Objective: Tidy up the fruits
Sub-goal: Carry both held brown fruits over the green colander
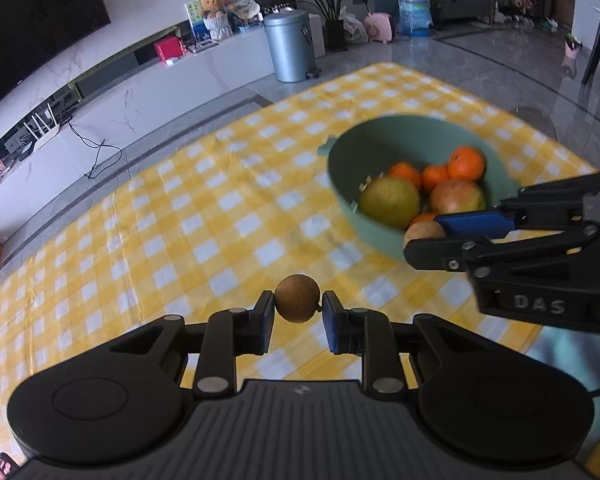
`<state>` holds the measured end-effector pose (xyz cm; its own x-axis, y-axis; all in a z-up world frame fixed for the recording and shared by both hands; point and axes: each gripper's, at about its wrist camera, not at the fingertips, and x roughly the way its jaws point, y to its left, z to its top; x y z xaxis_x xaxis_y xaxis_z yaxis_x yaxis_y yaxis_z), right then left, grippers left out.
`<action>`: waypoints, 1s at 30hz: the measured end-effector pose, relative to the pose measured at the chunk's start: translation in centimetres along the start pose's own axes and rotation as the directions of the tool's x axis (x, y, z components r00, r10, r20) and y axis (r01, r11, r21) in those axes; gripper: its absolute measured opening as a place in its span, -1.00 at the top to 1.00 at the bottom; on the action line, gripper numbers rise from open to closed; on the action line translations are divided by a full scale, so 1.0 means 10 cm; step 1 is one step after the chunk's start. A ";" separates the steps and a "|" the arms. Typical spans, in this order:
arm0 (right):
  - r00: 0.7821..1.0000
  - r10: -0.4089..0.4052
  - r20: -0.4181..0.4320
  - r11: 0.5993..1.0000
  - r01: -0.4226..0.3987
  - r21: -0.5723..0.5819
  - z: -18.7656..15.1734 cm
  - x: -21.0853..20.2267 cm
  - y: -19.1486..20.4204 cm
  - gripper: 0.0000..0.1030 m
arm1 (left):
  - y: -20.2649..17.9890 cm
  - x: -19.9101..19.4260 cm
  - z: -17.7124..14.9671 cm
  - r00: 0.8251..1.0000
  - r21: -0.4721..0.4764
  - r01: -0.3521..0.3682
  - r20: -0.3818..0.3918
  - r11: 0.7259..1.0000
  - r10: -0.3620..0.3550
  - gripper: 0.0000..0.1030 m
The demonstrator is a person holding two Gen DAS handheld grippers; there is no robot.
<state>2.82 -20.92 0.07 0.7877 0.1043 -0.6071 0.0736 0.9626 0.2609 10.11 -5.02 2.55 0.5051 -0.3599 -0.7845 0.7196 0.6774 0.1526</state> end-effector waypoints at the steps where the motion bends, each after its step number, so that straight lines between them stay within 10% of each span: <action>1: 1.000 -0.005 0.008 1.000 0.005 0.002 0.01 -0.03 -0.04 0.52 | -0.05 -0.03 0.04 1.000 -0.007 0.000 0.003 1.000 0.000 0.45; 16: 0.993 -0.119 0.008 0.993 0.119 -0.008 0.21 0.00 -0.68 0.51 | -0.28 0.35 0.55 0.981 -0.189 0.191 0.019 0.963 -0.191 0.45; 30: 0.979 -0.204 -0.008 0.976 0.202 -0.081 0.44 0.59 -0.89 0.52 | -0.22 0.99 0.97 0.984 -0.266 0.166 -0.014 0.950 -0.176 0.45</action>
<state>9.54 -29.95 -2.54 0.7516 -0.0919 -0.6532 0.1813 0.9809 0.0707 18.17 -16.28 0.23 0.3637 -0.4643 -0.8075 0.6404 0.7542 -0.1452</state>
